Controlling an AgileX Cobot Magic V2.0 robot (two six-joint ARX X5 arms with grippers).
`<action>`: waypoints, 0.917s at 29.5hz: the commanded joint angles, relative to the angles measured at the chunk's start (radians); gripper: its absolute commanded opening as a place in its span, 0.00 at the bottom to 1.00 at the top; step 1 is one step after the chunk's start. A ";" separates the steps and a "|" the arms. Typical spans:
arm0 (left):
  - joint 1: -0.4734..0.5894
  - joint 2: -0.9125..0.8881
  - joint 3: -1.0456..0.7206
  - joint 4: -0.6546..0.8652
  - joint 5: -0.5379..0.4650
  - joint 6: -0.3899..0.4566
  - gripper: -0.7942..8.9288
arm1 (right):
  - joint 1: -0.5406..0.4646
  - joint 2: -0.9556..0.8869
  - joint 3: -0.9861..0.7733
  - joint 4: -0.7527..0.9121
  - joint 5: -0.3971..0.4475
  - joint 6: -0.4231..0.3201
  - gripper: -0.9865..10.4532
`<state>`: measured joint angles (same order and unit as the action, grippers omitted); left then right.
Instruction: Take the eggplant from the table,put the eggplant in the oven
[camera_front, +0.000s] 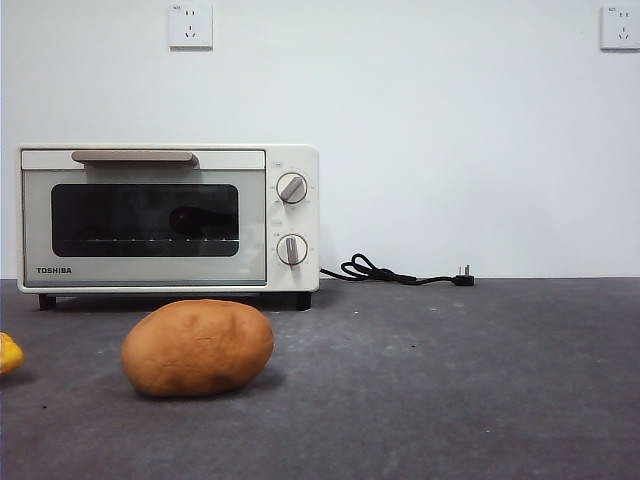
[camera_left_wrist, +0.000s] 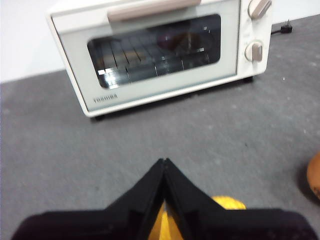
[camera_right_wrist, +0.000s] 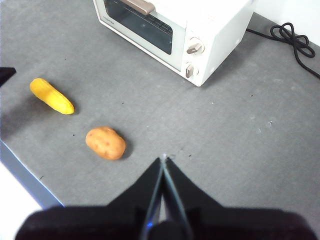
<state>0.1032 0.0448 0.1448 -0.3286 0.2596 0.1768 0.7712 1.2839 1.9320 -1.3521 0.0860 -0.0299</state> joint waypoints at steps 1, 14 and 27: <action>-0.006 -0.014 -0.029 0.006 -0.003 -0.026 0.08 | 0.001 0.003 -0.006 -0.021 0.002 0.011 0.09; -0.026 -0.041 -0.087 0.006 -0.106 -0.121 0.08 | 0.001 0.003 -0.006 -0.021 0.002 0.011 0.09; -0.026 -0.018 -0.087 0.005 -0.096 -0.130 0.08 | 0.001 0.003 -0.006 -0.021 0.002 0.011 0.09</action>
<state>0.0799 0.0261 0.0639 -0.3279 0.1661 0.0578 0.7712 1.2842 1.9320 -1.3521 0.0864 -0.0299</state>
